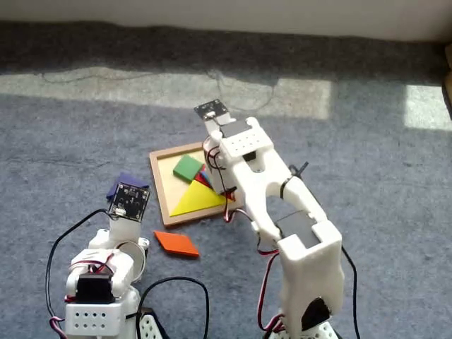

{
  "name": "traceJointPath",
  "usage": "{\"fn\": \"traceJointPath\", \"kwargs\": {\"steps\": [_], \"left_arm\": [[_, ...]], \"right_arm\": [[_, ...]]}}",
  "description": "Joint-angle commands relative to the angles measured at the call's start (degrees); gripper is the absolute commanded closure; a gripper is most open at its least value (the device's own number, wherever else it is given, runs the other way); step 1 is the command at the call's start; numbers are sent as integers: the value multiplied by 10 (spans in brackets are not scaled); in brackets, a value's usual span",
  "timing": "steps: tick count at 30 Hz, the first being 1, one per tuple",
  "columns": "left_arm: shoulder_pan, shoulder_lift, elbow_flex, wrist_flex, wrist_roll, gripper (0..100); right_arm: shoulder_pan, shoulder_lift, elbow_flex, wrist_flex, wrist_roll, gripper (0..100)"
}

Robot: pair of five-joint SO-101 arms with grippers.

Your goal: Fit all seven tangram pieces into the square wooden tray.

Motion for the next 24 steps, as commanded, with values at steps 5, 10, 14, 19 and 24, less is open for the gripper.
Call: {"fn": "traceJointPath", "kwargs": {"steps": [5,10,14,19,24], "left_arm": [[-6,-5,11,2,-3,995],[-6,-5,11,2,-3,995],[-6,-5,11,2,-3,995],[-6,-5,11,2,-3,995],[-6,-5,11,2,-3,995]], "right_arm": [[-34,-3,-32,-6,0,993],[-43,-5,-32,-5,0,993],[-43,-37,-32,9,0,993],[-43,-55,-28,-22,0,993],[-51,-23,-31,-48,-1,993]]}}
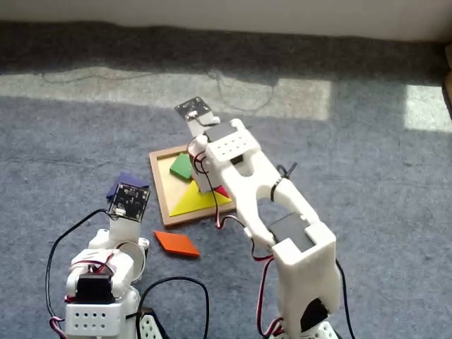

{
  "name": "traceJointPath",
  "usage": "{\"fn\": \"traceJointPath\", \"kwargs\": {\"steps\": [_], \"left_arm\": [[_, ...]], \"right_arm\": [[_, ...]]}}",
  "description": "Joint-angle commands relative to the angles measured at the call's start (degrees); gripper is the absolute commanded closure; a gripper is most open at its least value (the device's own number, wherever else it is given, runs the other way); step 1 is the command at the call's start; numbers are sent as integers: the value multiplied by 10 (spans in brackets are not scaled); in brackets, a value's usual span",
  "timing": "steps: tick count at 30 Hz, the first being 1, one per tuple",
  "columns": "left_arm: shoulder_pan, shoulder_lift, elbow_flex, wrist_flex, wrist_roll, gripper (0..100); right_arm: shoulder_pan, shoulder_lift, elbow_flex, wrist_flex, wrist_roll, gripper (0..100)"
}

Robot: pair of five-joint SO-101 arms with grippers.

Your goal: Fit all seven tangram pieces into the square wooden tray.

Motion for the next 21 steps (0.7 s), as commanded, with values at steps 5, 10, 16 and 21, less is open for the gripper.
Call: {"fn": "traceJointPath", "kwargs": {"steps": [5,10,16,21], "left_arm": [[-6,-5,11,2,-3,995],[-6,-5,11,2,-3,995],[-6,-5,11,2,-3,995],[-6,-5,11,2,-3,995]], "right_arm": [[-21,5,-16,-22,-1,993],[-17,6,-16,-69,-2,993],[-15,6,-16,-101,-45,993],[-9,6,-16,-119,-45,993]]}}
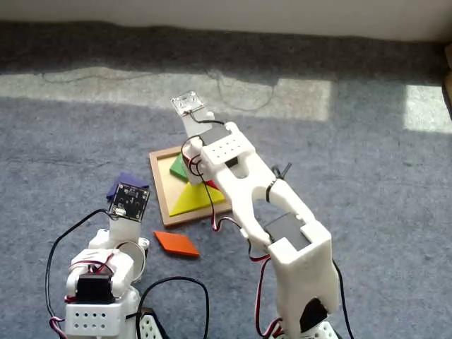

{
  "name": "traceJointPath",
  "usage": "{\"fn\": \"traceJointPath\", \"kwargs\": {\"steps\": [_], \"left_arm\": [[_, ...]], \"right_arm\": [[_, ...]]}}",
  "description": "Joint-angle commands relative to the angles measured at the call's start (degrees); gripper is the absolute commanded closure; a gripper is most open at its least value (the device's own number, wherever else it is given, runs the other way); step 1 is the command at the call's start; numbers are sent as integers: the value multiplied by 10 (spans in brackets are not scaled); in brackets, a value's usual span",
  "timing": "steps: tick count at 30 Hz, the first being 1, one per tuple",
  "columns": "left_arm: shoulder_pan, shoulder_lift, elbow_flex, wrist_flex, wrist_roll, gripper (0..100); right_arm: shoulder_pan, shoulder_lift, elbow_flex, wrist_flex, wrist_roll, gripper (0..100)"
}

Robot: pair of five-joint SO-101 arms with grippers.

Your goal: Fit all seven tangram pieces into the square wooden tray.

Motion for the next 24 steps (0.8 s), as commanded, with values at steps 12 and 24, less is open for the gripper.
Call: {"fn": "traceJointPath", "kwargs": {"steps": [12,24], "left_arm": [[-6,-5,11,3,-3,995],[-6,-6,11,3,-3,995]], "right_arm": [[22,-7,-16,-72,-11,989],[22,-105,-11,-73,-11,989]]}}
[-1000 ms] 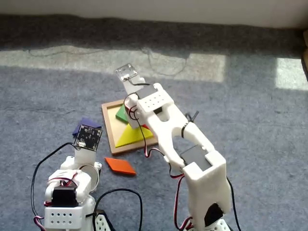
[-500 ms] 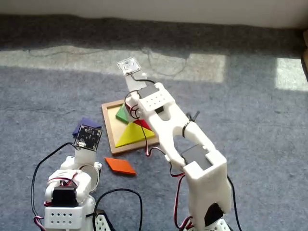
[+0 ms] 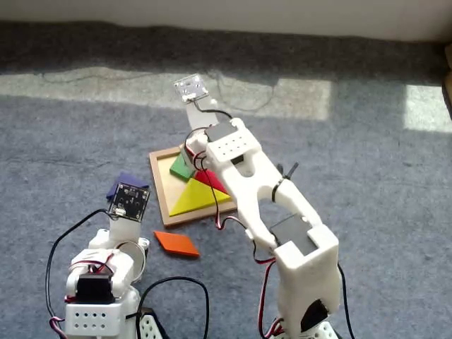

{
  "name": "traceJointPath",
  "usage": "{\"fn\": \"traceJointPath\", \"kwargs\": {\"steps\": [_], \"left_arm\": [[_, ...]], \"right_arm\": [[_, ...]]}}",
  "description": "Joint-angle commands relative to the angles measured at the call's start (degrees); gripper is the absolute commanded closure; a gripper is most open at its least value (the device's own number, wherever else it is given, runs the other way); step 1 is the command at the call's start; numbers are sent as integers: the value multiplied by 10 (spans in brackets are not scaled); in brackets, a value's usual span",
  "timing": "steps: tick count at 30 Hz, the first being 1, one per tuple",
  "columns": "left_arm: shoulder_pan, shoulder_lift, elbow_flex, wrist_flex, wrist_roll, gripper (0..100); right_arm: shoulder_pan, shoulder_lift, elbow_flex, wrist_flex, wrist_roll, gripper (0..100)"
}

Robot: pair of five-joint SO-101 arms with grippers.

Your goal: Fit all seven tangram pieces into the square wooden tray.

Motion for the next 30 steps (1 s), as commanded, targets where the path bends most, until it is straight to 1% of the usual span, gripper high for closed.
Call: {"fn": "traceJointPath", "kwargs": {"steps": [1,6,11,15,21,25,27,30], "left_arm": [[-6,-6,11,3,-3,995],[-6,-6,11,3,-3,995],[-6,-6,11,3,-3,995],[-6,-6,11,3,-3,995],[-6,-6,11,3,-3,995],[-6,-6,11,3,-3,995],[-6,-6,11,3,-3,995],[-6,-6,11,3,-3,995]], "right_arm": [[9,-61,-12,-14,-5,989],[8,-45,-2,-78,-5,988],[9,29,3,-142,-5,988],[12,69,2,-145,-4,988],[36,71,2,-145,-5,988],[38,68,1,-145,-5,988],[37,51,2,-143,-5,988],[39,-8,6,-112,-5,988]]}}
